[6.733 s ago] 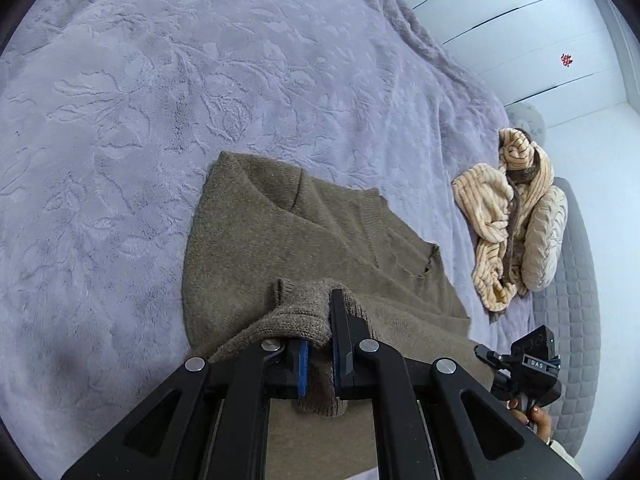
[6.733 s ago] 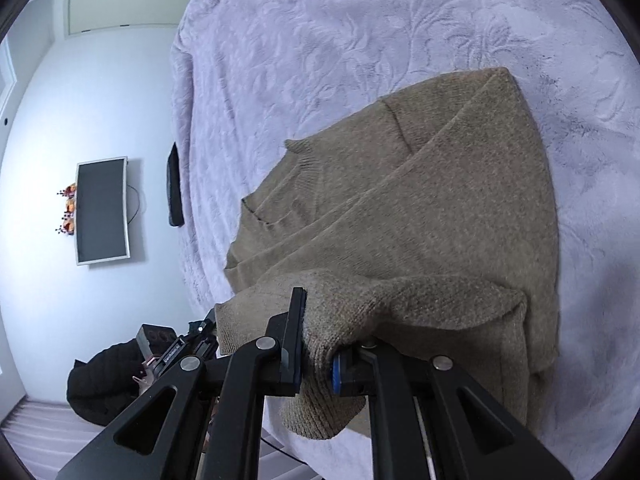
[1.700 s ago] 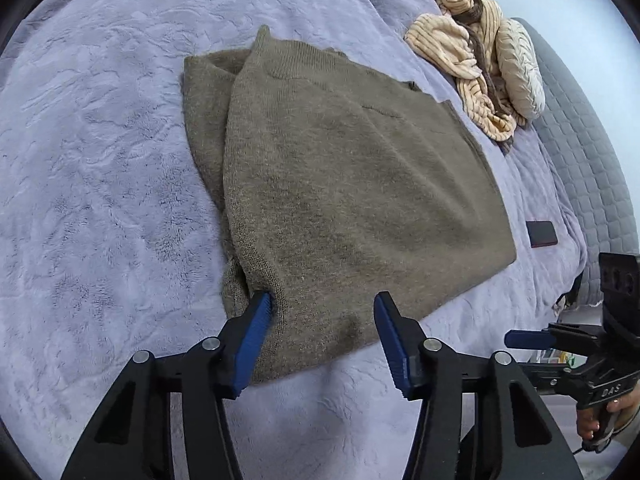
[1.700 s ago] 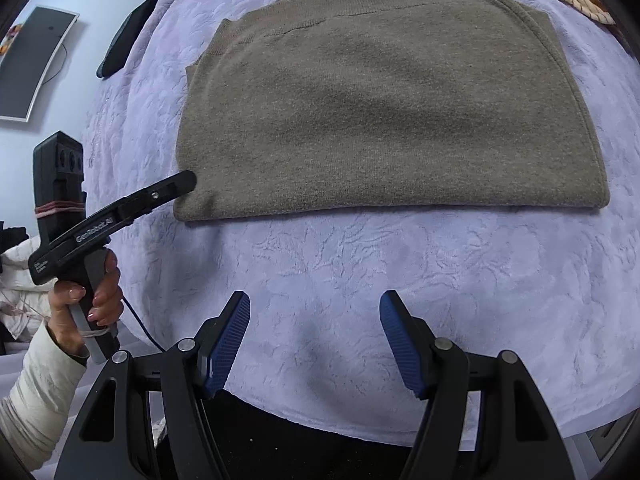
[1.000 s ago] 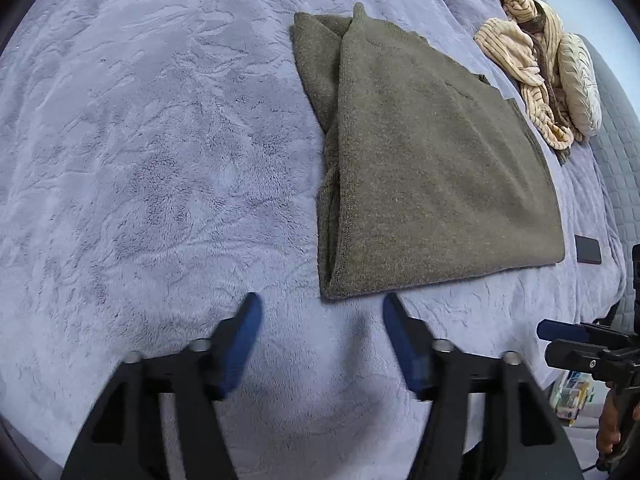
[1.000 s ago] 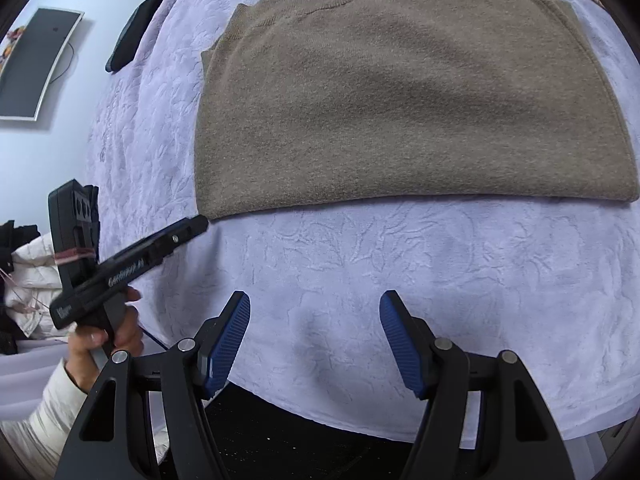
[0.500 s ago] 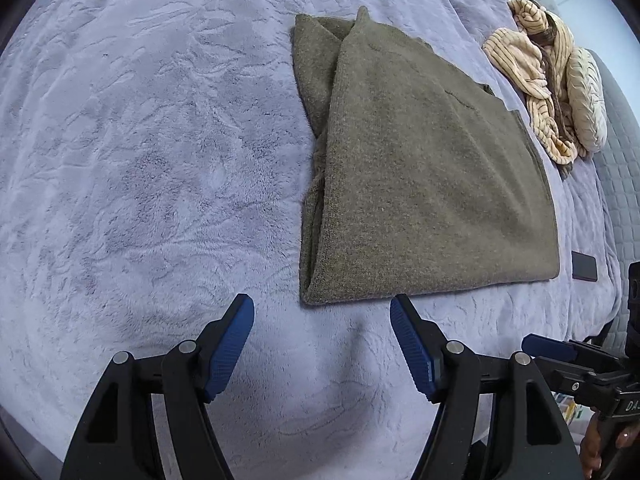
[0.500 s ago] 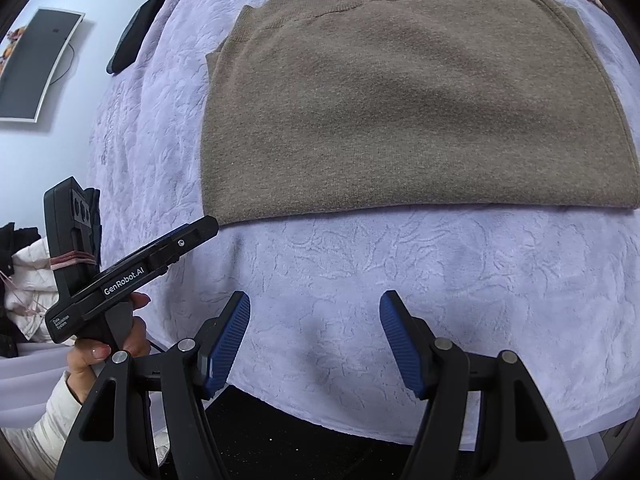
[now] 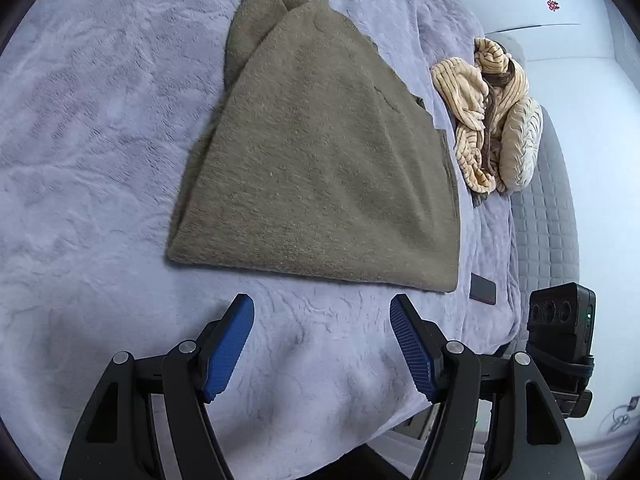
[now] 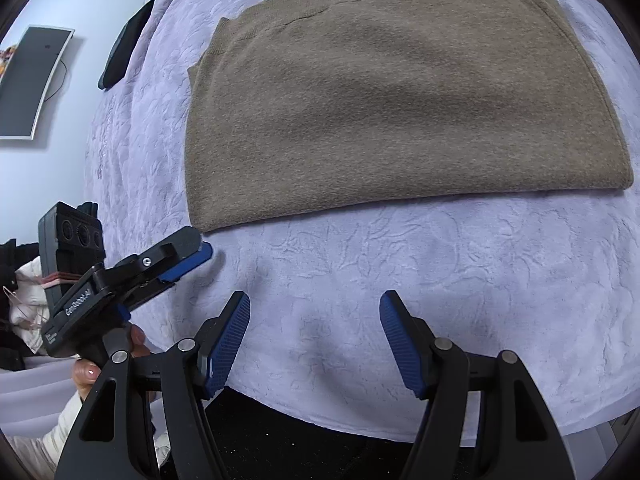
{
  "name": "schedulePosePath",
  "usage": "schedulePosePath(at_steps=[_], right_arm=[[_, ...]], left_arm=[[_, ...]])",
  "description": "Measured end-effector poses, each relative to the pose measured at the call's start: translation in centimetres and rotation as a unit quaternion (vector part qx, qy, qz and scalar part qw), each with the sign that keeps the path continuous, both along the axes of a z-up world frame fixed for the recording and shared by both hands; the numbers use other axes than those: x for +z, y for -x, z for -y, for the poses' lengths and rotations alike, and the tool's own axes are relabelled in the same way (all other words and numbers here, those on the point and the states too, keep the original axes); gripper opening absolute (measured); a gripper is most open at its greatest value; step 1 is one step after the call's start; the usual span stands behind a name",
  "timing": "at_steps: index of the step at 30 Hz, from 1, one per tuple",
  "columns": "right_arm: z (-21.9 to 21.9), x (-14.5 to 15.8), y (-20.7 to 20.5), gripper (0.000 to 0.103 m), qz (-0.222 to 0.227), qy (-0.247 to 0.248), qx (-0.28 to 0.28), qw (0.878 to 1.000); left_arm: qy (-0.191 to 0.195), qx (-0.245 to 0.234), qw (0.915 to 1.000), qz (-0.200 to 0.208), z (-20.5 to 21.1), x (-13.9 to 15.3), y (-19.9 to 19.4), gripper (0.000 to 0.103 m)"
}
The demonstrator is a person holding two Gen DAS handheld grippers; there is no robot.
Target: Fold small clothes
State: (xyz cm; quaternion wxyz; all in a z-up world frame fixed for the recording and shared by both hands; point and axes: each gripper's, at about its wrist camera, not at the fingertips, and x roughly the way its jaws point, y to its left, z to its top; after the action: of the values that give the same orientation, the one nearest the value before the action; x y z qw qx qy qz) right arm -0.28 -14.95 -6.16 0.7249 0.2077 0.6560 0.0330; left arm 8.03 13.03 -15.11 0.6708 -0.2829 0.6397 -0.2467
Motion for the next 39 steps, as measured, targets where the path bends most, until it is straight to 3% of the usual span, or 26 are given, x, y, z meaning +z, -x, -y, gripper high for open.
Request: schedulePosePath(at_steps=[10,12,15,17,21,23,25,27,30,32,35,39], right_arm=[[2.5,-0.7,0.1,0.071,-0.017,-0.004,0.019,1.000],[2.9,-0.7,0.1,0.071,-0.016,-0.004,0.019,1.000],[3.9,-0.2,0.1,0.071,-0.008,-0.005,0.015,1.000],[4.8,0.4,-0.2,0.071,-0.001,-0.004,0.011,1.000],[6.2,2.1,-2.2,0.071,0.016,0.010,0.016,1.000],[6.7,3.5,-4.0,0.071,0.031,0.022,0.029,0.999],[6.7,4.9,-6.0,0.071,0.044,0.028,0.046,0.998],[6.1,6.4,-8.4,0.071,0.055,0.036,0.072,0.995],[4.1,8.0,-12.8,0.073,0.055,0.046,0.124,0.990],[1.8,8.0,-15.6,0.079,0.032,0.054,0.165,0.984],[-2.4,7.2,-19.1,0.079,-0.001,0.069,0.224,0.972],[-8.3,4.7,-22.7,0.079,-0.056,0.079,0.285,0.954]], left_arm=[[0.020,0.120,0.9924,-0.020,2.2,-3.6,-1.4,0.071],[0.023,0.139,0.9898,-0.015,2.4,-3.0,-1.8,0.071],[0.024,0.138,0.9896,0.034,3.4,-0.4,-2.5,0.071],[0.010,0.134,0.9898,0.046,4.1,0.1,-3.3,0.071],[-0.045,0.145,0.9883,0.007,4.4,-2.3,-4.5,0.071],[-0.053,0.154,0.9866,-0.001,4.2,-3.0,-4.6,0.070],[-0.070,0.159,0.9847,0.001,4.2,-3.1,-4.6,0.059],[-0.105,0.145,0.9836,0.018,4.4,-2.8,-4.5,0.028],[-0.142,0.110,0.9819,0.060,5.0,-2.1,-4.1,0.019],[-0.185,0.070,0.9742,0.107,5.9,-1.0,-3.5,0.017],[-0.253,0.005,0.9490,0.187,8.1,0.5,-2.2,0.017],[-0.305,-0.052,0.9159,0.255,9.6,1.3,-1.1,0.017]])
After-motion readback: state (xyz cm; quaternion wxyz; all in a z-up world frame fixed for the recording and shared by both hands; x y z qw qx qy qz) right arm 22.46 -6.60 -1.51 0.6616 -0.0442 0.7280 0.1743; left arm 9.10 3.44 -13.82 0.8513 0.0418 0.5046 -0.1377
